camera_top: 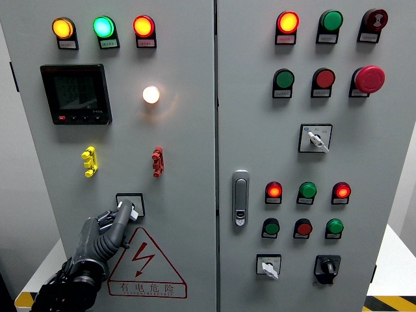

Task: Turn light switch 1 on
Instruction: 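Hold the knob in the turned position with the left hand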

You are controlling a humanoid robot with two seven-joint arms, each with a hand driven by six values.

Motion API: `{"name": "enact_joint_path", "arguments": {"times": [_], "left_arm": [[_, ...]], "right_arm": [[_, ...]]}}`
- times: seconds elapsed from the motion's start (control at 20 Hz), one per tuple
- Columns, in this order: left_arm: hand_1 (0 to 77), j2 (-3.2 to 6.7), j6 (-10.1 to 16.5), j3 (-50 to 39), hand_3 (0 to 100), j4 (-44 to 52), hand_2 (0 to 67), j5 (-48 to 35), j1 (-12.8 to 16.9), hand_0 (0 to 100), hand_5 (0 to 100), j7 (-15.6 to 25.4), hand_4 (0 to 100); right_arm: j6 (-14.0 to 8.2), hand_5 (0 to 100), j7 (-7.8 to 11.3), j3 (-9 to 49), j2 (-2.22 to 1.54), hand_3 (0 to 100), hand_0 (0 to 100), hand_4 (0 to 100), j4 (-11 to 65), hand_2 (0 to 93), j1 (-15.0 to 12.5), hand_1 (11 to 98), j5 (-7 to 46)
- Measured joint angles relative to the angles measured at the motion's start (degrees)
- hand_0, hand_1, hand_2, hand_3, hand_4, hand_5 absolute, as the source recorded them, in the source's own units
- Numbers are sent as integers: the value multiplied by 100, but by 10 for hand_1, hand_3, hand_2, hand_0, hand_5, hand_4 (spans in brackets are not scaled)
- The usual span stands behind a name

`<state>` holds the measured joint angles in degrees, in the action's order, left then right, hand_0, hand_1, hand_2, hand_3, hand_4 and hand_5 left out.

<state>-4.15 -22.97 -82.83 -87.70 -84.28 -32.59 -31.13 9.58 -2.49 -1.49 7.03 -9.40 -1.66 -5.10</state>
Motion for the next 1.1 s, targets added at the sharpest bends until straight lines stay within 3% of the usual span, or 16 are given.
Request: {"name": "enact_joint_path", "arguments": {"times": [0.6, 1.1], "left_arm": [[549, 4, 3, 13, 988, 3, 564, -10, -14, 0, 746, 2, 1000], [539, 35, 9, 6, 992, -32, 565, -35, 138, 0, 747, 55, 1000]], "right_arm": [[0, 146, -4, 0, 0, 110, 0, 230, 0, 0, -1, 227, 0], [0, 146, -2, 0, 0, 110, 0, 230, 0, 0, 2, 227, 0]]}}
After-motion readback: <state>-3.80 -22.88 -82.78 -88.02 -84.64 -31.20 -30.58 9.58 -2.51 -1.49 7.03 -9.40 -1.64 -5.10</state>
